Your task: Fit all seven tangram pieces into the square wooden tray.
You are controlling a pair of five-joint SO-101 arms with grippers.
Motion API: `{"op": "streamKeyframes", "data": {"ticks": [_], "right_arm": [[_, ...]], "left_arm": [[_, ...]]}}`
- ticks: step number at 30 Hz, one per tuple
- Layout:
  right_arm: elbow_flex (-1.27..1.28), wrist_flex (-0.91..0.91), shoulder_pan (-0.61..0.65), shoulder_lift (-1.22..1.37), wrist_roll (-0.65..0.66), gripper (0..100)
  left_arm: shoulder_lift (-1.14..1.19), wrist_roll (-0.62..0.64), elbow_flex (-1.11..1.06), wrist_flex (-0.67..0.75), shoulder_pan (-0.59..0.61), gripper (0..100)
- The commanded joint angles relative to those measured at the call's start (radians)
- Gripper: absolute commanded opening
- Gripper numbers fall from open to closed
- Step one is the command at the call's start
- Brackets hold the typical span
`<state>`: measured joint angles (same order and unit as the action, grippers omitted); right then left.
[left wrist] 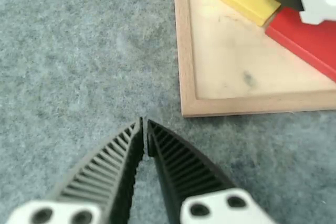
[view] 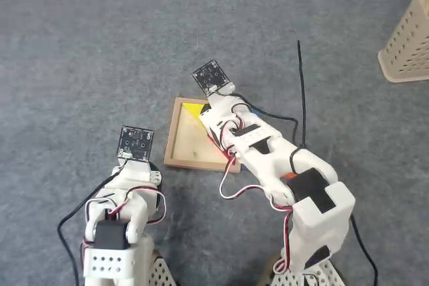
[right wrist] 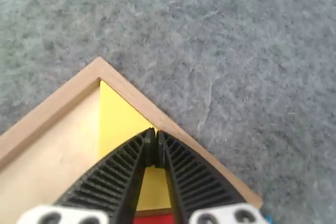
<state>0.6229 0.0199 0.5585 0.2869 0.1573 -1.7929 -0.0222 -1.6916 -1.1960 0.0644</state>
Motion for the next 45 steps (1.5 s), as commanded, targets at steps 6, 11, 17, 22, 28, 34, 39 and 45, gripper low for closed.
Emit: {"op": "streamKeyframes", "data": {"ticks": [6,11,17,22,28,34,39,45], "right_arm": [[0.183,-0.059,-0.088,-0.383,0.021,0.7],[0.365,-0.374,-0.131,-0.800,0.028,0.8],[0.390,-0.889,-0.125,-1.101,0.106,0.9],[0.397,-1.010,-0.131,-1.130,0.104,4.3],[0.436,-1.007,-0.142,-1.050,0.104,21.2],[0.445,-0.955,-0.159,-0.978,0.101,19.9],[0.443,-0.943,-0.225,-0.990,0.069,19.9],[0.419,-0.946,-0.268,-1.013,0.071,19.9]], "left_arm": [[-0.003,0.009,0.005,-0.005,0.005,1],[-0.003,0.009,0.005,-0.005,0.005,1],[-0.003,0.009,0.005,-0.005,0.005,1],[-0.003,0.009,0.005,-0.005,0.005,1],[-0.003,0.009,0.005,-0.005,0.005,1],[-0.003,0.009,0.005,-0.005,0.005,1],[-0.003,0.009,0.005,-0.005,0.005,1],[-0.003,0.009,0.005,-0.005,0.005,1]]}}
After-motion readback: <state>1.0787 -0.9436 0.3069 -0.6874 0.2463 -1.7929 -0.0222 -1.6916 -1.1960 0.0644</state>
